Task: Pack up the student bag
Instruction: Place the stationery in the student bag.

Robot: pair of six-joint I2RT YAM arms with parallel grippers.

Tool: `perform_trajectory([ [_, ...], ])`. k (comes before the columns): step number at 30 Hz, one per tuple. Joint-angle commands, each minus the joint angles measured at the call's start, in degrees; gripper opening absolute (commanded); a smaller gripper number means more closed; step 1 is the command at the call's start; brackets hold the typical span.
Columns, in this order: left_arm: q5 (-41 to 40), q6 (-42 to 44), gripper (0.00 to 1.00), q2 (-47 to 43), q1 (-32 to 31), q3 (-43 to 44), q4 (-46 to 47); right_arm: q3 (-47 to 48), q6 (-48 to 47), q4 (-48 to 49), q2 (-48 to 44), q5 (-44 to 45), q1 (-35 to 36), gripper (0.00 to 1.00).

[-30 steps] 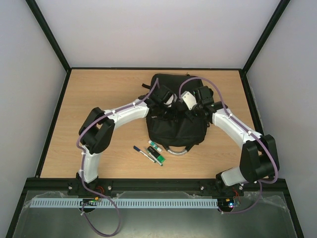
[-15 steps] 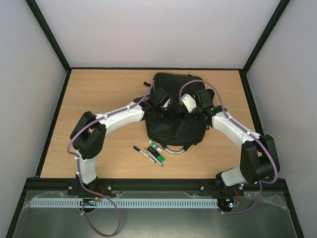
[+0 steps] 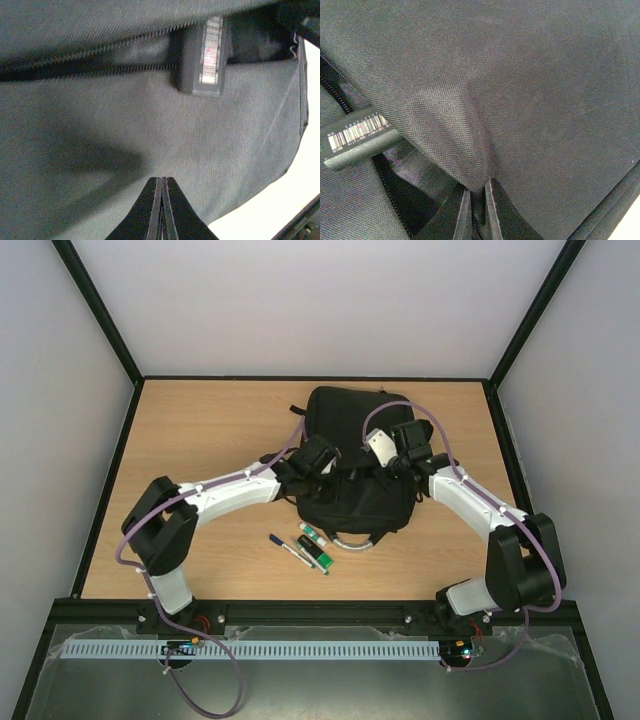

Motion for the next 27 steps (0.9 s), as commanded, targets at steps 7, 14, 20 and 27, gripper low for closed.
perform_trajectory([
  [7, 0.01, 0.37, 0.02, 9.89, 0.07, 9.21, 4.48, -1.19, 1.09, -1.19, -1.71, -2.84, 0.10, 0.09],
  [14, -4.16, -1.50, 0.02, 15.14, 2.17, 15.83, 9.20, -1.13, 1.09, -1.19, -1.49, -2.79, 0.12, 0.09],
  [20, -3.85, -2.88, 0.02, 16.26, 2.45, 16.10, 10.69, -1.47, 1.09, -1.19, -1.60, -2.64, 0.12, 0.09],
  [27, -4.05, -1.41, 0.02, 5.31, 1.51, 5.43, 10.87, -1.84, 1.00, -0.62, -1.32, -2.72, 0.10, 0.09],
])
